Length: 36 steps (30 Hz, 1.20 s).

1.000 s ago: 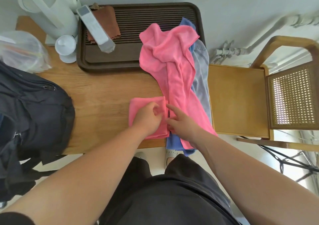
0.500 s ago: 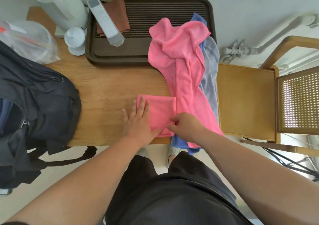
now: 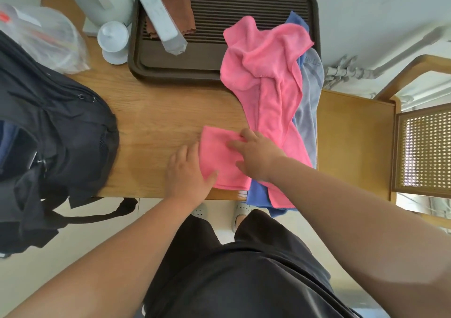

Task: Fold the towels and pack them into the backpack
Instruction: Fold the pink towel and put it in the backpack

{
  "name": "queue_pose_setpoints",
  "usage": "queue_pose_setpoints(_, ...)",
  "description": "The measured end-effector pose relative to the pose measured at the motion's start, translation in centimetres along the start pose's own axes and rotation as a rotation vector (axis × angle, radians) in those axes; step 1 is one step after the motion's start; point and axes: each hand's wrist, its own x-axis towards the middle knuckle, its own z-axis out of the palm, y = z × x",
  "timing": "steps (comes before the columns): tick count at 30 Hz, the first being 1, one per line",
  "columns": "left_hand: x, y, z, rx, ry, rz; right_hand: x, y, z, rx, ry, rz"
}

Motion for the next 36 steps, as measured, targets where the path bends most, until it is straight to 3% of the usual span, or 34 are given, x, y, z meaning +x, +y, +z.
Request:
queue_pose_setpoints(3,0.5,-0.1,-0.4,-0.186,-0.049,-0.27,-0.2,-1.1,-0.1,0.074,-0.026,0.039)
queue_pose_setpoints(7,2.1,-1.0,-1.1,-0.189,-0.093,-0.314,-1.3,-2.8,0.7,0.164,-0.131,0.091)
queue_pose_setpoints(12,5.1,-1.1,-3.4,-0.254,-0.104,-0.144,-2.7,-3.2,0.1,0.167,-0.268,0.041)
queue_pose_setpoints(14,6.0,-1.1,-4.4,-0.205,-0.082,-0.007,-2.3,-2.9,-0.7,0.155,-0.18,0.067)
queue_pose_setpoints(18,6.8,-1.2,-5.5,0.113,-0.168,0.174,0.0,-2.4,-1.5,0.191,0.198,0.137)
queue_pose_setpoints(23,7.1,-1.0,-5.4,0.342,-0.332,0.299,2.2,-2.6,-0.9,-0.057,0.128,0.118)
queue_pose_setpoints(31,8.1,-0.3,-5.7,0.466,-0.247,0.556,3.4,-2.4,-1.0,-0.142,0.089,0.041)
queue_pose_setpoints(36,8.2,-0.6,-6.2,0.327,-0.076,0.512,3.7,-2.7,-2.0,-0.054,0.309,-0.036)
